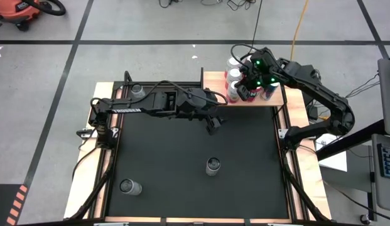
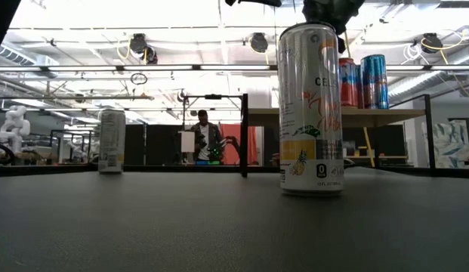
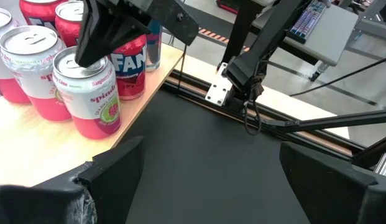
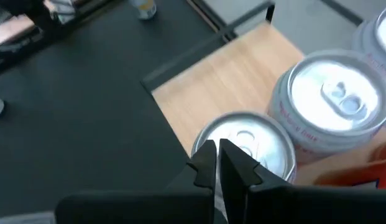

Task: Place canned beverage on shelf
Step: Adjust the soda cans on the shelf, then put the middle white yellow soda can on the shelf

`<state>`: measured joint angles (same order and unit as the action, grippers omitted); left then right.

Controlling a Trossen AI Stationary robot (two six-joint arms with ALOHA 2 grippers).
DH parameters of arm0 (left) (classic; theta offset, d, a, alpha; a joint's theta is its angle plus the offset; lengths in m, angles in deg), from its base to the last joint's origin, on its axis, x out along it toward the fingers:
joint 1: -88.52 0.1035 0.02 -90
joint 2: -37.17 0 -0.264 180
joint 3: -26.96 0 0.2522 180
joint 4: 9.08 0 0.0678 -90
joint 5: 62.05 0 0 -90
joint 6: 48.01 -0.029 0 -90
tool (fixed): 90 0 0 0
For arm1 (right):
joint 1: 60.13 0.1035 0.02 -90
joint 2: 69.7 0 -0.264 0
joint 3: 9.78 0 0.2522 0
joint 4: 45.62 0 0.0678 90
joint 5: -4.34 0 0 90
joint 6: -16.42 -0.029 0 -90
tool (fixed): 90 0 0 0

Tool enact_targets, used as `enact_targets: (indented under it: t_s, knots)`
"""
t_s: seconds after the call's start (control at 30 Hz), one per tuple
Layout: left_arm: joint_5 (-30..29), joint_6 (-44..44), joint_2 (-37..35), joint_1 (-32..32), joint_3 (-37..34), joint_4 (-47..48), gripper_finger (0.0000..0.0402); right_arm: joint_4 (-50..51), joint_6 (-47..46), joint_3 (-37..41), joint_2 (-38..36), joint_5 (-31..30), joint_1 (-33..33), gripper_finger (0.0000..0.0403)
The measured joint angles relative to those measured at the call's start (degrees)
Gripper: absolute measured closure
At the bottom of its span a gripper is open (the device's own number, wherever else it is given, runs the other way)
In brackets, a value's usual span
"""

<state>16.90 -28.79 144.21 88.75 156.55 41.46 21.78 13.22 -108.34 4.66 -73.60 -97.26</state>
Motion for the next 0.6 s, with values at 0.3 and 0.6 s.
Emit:
enact_targets:
  t_s: [0.3,0.6]
  knots:
    - [0.1,2.1,0.0,-0.4,0.0,0.1,0.0027,-3.9,-2.9,-0.1,-5.1,1.7,0.0,0.0403]
    - [3.3,4.5,0.0,-5.3,0.0,4.0,0.0027,3.5,-7.7,-4.3,-13.6,1.7,3.9,0.0403]
